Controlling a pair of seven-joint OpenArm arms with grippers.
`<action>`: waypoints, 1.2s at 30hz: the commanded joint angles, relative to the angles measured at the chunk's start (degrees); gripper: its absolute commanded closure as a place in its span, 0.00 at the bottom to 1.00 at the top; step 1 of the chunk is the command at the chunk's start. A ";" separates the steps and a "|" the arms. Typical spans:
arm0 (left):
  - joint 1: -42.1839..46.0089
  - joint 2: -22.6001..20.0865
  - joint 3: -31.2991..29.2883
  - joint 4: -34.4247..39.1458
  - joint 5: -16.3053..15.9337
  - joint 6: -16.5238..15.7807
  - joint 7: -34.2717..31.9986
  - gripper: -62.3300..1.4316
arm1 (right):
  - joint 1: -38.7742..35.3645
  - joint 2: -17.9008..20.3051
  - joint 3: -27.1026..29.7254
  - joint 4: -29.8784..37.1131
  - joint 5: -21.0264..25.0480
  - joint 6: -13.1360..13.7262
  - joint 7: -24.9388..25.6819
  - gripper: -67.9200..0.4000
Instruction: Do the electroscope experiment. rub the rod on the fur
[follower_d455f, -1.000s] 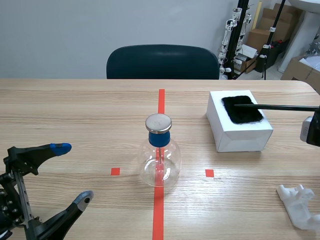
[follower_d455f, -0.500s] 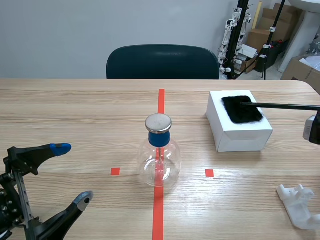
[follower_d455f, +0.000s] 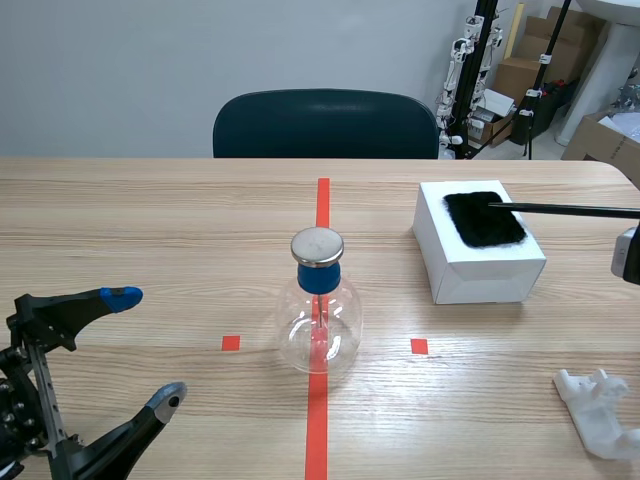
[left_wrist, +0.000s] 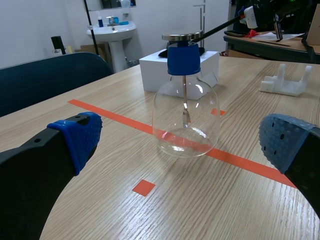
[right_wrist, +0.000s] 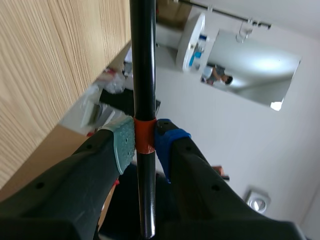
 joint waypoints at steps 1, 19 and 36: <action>-0.31 -0.66 -0.17 0.98 -0.79 -0.13 -1.20 0.00 | 1.09 1.05 0.70 0.57 -0.09 -0.68 2.43 0.99; -0.31 -0.66 -0.17 0.98 -0.79 -0.13 -1.18 0.00 | 0.94 1.03 0.70 0.59 -0.79 -0.68 3.58 0.99; -0.31 -0.66 -0.17 0.98 -0.79 -0.13 -1.18 0.00 | 0.94 1.03 0.70 0.59 -0.94 -0.70 2.51 0.99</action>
